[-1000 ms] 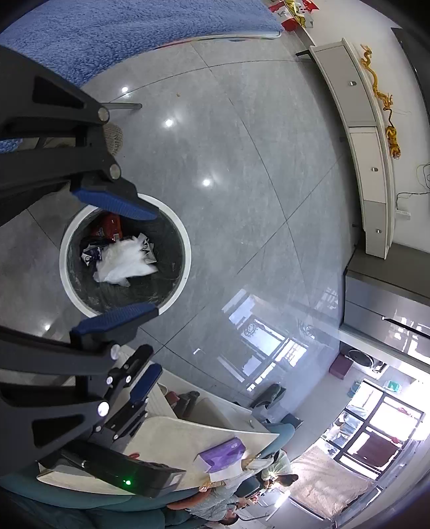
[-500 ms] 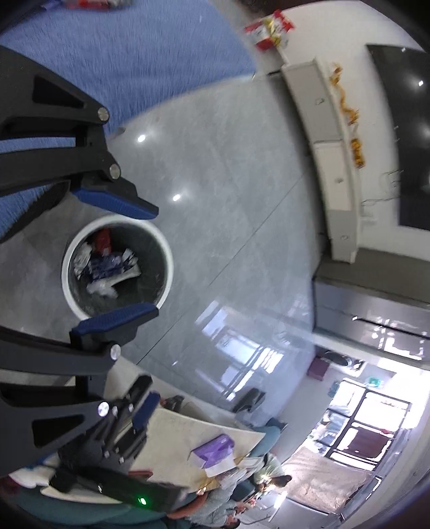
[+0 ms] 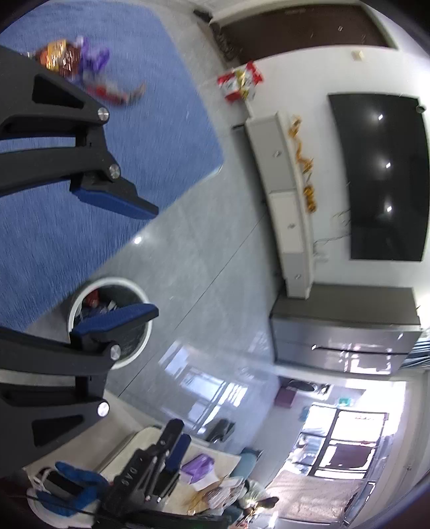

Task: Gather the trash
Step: 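Move both open tools back over the remaining trash on the rug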

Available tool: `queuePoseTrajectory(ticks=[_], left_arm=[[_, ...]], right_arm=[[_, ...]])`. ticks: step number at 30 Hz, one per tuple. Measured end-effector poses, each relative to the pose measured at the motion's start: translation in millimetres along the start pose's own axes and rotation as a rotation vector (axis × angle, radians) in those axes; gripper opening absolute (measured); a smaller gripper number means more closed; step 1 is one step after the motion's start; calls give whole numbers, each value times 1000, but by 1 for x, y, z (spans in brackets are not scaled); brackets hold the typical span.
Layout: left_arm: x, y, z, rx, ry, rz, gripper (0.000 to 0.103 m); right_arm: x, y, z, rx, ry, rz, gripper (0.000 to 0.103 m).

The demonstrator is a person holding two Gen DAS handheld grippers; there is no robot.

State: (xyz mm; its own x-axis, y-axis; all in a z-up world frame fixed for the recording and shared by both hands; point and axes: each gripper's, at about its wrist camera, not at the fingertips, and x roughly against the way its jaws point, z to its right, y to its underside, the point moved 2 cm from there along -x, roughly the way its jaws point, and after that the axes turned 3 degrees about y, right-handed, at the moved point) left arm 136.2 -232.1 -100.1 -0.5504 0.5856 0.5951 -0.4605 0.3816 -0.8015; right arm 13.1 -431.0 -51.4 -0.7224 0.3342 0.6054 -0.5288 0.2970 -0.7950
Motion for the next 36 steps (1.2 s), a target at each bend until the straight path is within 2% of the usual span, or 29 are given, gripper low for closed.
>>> queuePoseTrajectory(ticks=[4, 10, 23, 30, 36], left_arm=[[36, 4, -25, 16, -53, 59, 57], [74, 17, -64, 63, -115, 96, 58], [141, 73, -172, 223, -273, 132, 58], [149, 107, -219, 294, -340, 105, 66], [116, 131, -245, 348, -303, 18, 70]], right_arm=[[16, -11, -20, 35, -27, 37, 48], [39, -23, -49, 78, -65, 85, 49], [64, -32, -102, 149, -137, 121, 51], [50, -30, -128, 185, -177, 88, 52], [22, -24, -152, 215, -210, 32, 52]])
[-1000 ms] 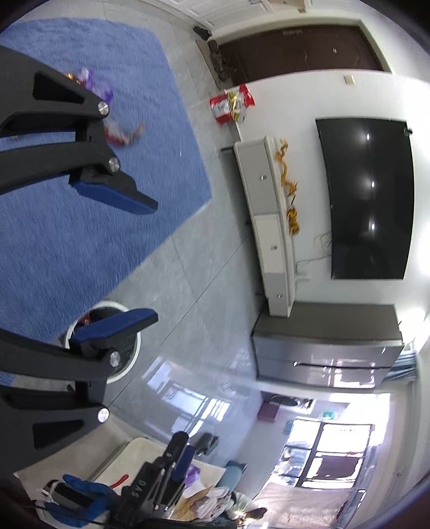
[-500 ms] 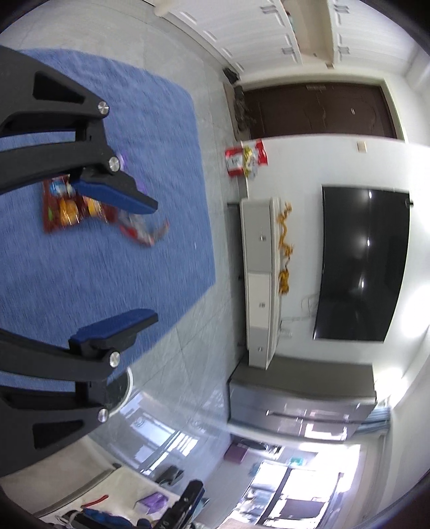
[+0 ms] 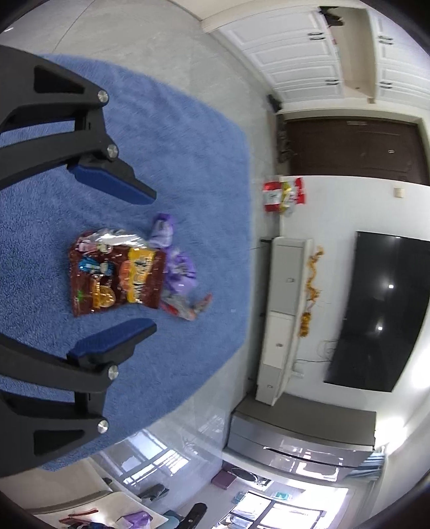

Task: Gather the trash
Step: 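Move both open tools back over the remaining trash on the rug, then grasp brown snack bag with left tool while right tool grasps purple wrapper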

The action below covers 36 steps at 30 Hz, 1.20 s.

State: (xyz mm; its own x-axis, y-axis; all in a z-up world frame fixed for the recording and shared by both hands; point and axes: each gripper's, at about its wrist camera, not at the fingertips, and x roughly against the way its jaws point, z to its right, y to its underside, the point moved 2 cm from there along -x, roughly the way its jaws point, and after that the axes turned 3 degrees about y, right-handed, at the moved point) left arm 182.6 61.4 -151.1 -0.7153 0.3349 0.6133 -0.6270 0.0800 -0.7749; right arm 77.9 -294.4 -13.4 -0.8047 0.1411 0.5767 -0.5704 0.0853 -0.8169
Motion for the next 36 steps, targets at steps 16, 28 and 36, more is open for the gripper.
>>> queuePoseTrajectory(ticks=[16, 28, 36], left_arm=[[-109, 34, 3, 4, -16, -198, 72], [-86, 48, -65, 195, -61, -165, 51], [-77, 56, -90, 301, -72, -111, 41]], right_arm=[[-104, 9, -74, 103, -143, -149, 52], [-167, 18, -151, 188, -299, -240, 52], [-186, 16, -198, 229, -392, -269, 52]])
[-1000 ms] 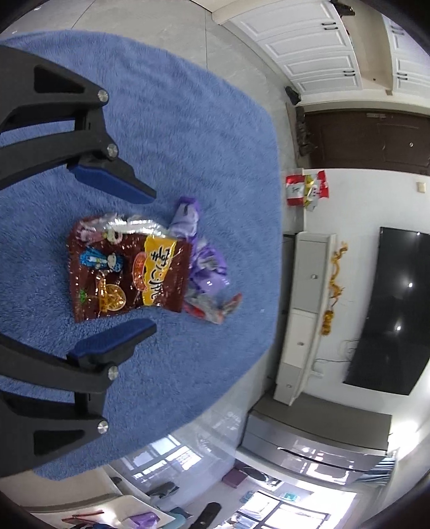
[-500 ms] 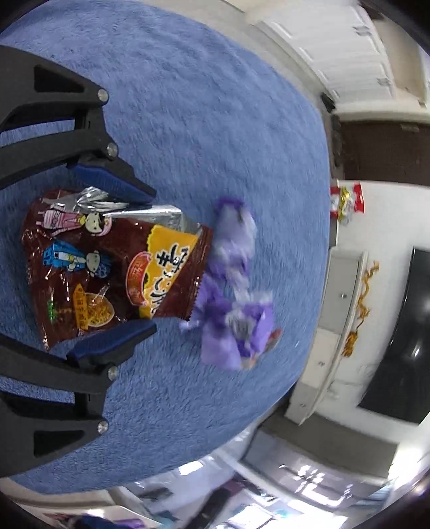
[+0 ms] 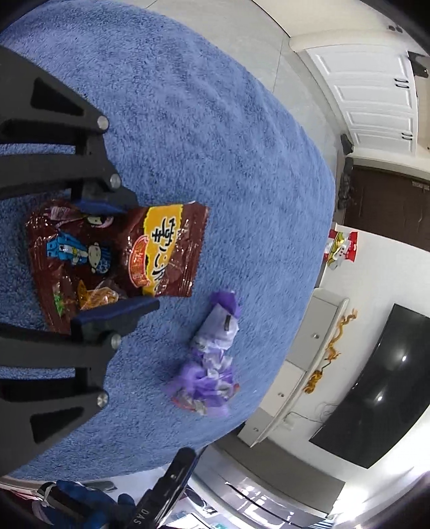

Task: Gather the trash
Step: 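Grasp brown snack bag with left tool while right tool grasps purple wrapper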

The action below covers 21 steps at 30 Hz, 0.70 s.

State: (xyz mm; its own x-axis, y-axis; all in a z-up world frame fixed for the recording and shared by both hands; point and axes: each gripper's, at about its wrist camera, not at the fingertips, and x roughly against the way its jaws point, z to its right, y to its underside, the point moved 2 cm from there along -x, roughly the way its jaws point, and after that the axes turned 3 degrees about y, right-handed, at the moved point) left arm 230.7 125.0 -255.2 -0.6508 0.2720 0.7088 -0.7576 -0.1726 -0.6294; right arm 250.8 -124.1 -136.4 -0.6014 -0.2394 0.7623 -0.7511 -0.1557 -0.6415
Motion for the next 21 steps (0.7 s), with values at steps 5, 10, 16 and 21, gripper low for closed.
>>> queuePoseTrajectory(ticks=[5, 10, 16, 21], left_arm=[[0, -1, 0, -2, 0, 6, 41], [3, 2, -6, 8, 13, 8, 41], [4, 2, -8, 6, 9, 10, 40], [9, 2, -1, -18, -35, 25, 35]], right_arm=[[-21, -18, -18, 8, -59, -4, 52], [-48, -26, -28, -31, -127, -28, 52], [-71, -25, -26, -90, -172, -69, 33], [-53, -24, -26, -91, -172, -37, 29]])
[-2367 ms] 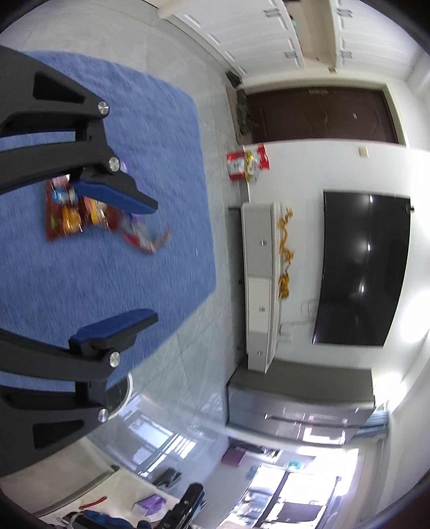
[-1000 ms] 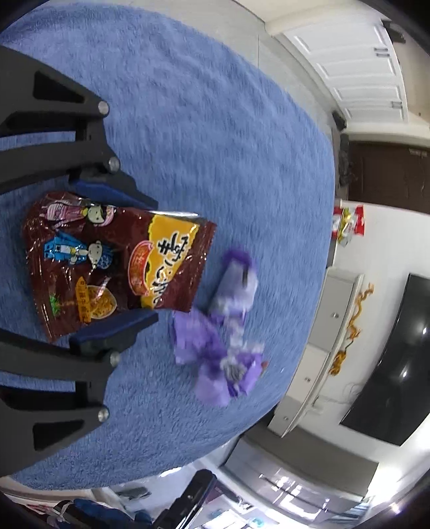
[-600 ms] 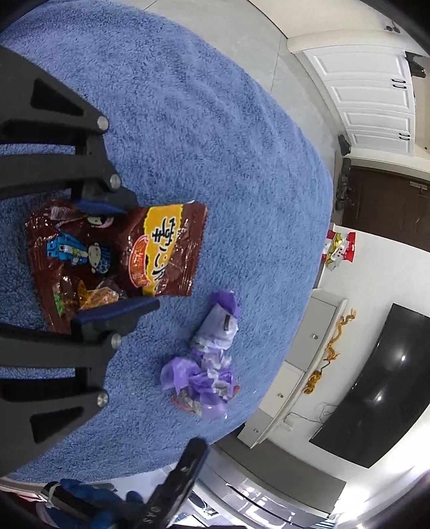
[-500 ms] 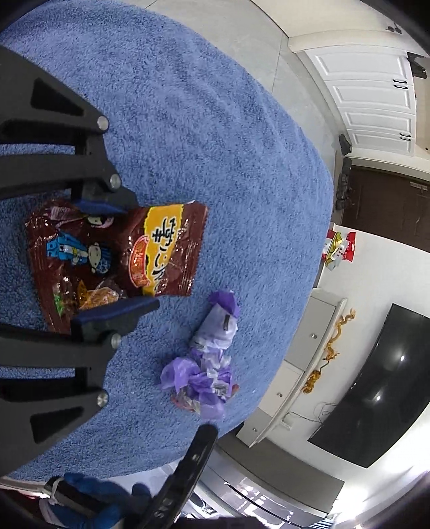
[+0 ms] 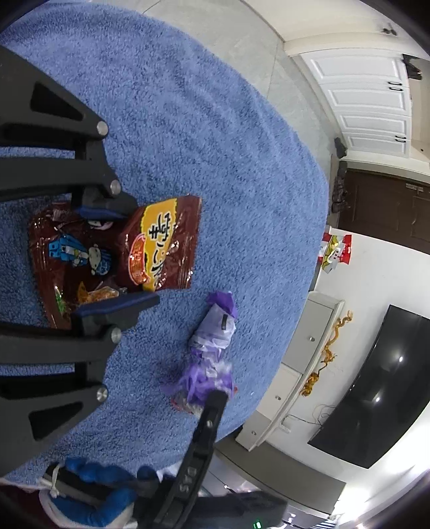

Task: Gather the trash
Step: 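Grasp brown snack bag with left tool while right tool grasps purple wrapper, then carry snack bag and purple wrapper to the white bin and open both tools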

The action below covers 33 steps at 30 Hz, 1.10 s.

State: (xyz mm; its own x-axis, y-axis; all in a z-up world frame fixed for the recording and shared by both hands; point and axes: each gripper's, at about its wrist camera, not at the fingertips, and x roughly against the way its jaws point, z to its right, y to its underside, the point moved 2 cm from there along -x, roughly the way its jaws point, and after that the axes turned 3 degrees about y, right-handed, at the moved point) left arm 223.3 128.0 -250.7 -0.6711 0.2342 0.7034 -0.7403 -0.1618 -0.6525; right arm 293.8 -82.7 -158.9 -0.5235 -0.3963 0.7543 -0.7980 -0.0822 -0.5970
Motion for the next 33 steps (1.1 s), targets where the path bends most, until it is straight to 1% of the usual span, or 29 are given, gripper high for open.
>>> queuePoseTrajectory(ticks=[2, 3, 4, 7, 11, 15, 22, 28, 33], left_arm=[[5, 1, 4, -2, -13, 0, 32], [8, 1, 5, 1, -13, 3, 25], [12, 2, 6, 5, -11, 4, 24], [28, 2, 10, 2, -10, 16, 20], [54, 4, 23, -30, -10, 47, 19], [83, 4, 34, -58, 21, 85, 13], [122, 4, 51, -68, 88, 129, 12], [143, 7, 76, -123, 76, 163, 12], [151, 8, 101, -179, 52, 174, 12]], right_arm=[[14, 1, -4, 16, 7, 18, 28], [22, 3, -7, 24, 12, 29, 28], [28, 4, -9, 28, 16, 37, 28], [54, 10, -13, 39, 23, 65, 28], [88, 22, -19, 47, 27, 99, 28], [122, 33, -21, 53, 47, 136, 28], [178, 54, -17, 47, 91, 209, 28], [211, 72, 2, 4, 129, 251, 28], [231, 85, 25, -35, 165, 283, 28]])
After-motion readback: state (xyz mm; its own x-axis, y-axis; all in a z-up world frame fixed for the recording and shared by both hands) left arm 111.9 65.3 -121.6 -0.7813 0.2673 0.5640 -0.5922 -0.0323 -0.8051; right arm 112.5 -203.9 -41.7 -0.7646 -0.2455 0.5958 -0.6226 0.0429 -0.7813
